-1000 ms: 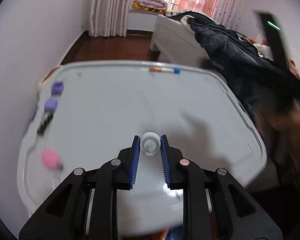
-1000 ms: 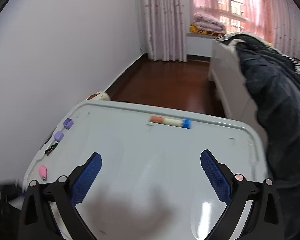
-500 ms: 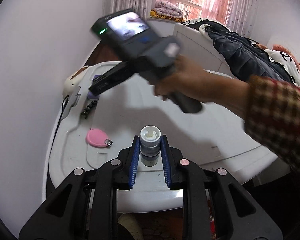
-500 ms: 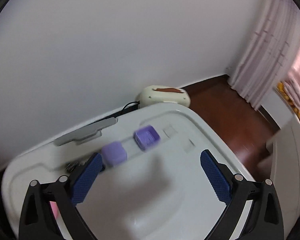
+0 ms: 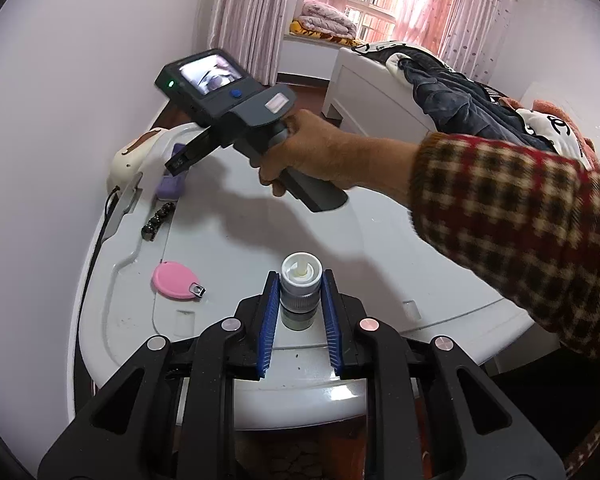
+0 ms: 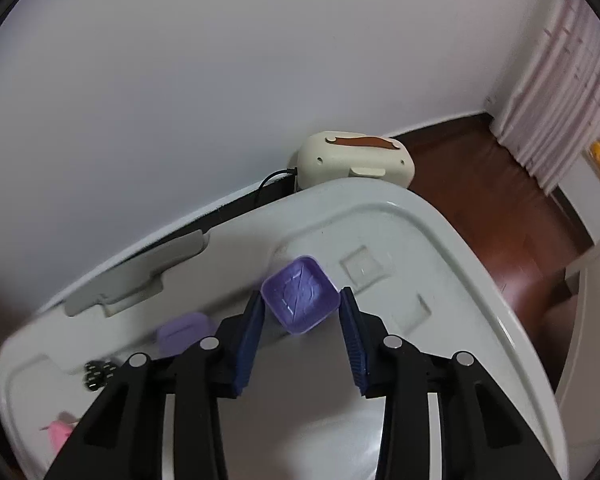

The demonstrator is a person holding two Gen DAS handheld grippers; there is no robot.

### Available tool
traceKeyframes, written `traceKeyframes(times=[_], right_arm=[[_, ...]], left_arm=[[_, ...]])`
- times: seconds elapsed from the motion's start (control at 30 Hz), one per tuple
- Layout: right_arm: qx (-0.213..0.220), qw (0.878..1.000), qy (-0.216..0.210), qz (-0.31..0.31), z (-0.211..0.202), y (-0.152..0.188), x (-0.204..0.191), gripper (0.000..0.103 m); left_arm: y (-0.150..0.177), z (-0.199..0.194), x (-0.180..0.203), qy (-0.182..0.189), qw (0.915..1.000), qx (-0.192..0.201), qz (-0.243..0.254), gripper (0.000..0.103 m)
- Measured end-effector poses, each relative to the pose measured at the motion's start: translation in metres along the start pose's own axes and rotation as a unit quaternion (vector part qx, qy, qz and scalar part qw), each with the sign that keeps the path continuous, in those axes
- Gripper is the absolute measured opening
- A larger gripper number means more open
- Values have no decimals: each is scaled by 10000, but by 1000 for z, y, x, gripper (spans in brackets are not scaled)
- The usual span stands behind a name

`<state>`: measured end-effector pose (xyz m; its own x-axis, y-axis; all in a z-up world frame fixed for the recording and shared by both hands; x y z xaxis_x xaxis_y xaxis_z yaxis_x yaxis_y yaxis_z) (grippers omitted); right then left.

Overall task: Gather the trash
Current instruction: 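Grasp the purple box with the right tool while the left tool holds the bottle, then lower both tools over the orange bucket and open them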

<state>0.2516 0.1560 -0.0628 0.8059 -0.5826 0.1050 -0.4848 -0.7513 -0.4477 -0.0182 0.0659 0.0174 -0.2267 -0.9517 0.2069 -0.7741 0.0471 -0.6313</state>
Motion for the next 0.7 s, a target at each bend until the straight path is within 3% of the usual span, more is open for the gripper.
traceKeyframes(times=[0.17,0.37,0.47,0.57,0.7], right_arm=[[274,9989,-135,366,-50,22,-3,38],[433,9967,229,649,-136,95,-9,38],[343,9935,413,1008,-182,157,-16,38],[85,9887,523,1404,-226,242,-39,38],[-366,9805,459,1874,-252,334,-72,38]], left_arm=[[1,-2,4,24,10000,-1,63,21],[4,-4,18,87,9996,-35,254,21],[14,-6,34,172,9984,-116,520,21],[31,-10,56,593,9954,-374,646,21],[67,-17,90,982,9880,-805,883,21]])
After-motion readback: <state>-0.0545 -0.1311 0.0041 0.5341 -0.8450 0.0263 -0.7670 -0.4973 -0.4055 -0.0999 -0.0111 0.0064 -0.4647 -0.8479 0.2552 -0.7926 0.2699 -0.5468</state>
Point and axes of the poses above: each gripper's, at about its wrist camera, not at the fingertips, and z roughly the way its jaws point, x to its right, y to its underside, the point moved 3 cm from there along z, roughly the way its jaws point, and after that the axes turned 4 degrees about -x, right-handed, at the moved point
